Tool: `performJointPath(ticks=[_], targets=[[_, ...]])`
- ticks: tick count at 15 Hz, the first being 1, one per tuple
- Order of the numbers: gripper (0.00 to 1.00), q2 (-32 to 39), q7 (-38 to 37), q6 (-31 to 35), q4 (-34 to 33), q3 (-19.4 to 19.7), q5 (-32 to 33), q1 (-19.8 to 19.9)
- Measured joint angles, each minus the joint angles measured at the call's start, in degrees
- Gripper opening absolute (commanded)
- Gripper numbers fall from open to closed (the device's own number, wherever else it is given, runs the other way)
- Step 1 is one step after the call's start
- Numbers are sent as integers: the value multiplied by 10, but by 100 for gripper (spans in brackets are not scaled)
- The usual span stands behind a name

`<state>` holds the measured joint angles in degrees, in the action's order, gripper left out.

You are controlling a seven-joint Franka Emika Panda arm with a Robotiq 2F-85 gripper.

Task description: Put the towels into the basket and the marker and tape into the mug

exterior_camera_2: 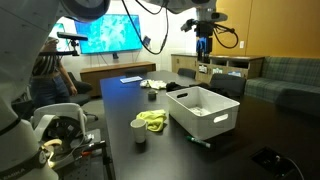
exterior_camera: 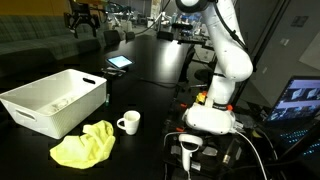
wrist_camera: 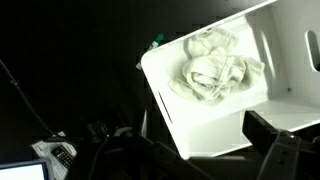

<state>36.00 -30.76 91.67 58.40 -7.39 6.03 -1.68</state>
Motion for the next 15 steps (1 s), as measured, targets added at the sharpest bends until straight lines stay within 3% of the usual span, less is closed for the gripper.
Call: performJointPath(ticks=[5, 10, 15], targets=[[100, -38, 26, 61, 145, 7, -45, 45], [100, -74, 67, 141, 293, 56, -144, 55], [100, -101, 105, 247, 453, 77, -223, 65]])
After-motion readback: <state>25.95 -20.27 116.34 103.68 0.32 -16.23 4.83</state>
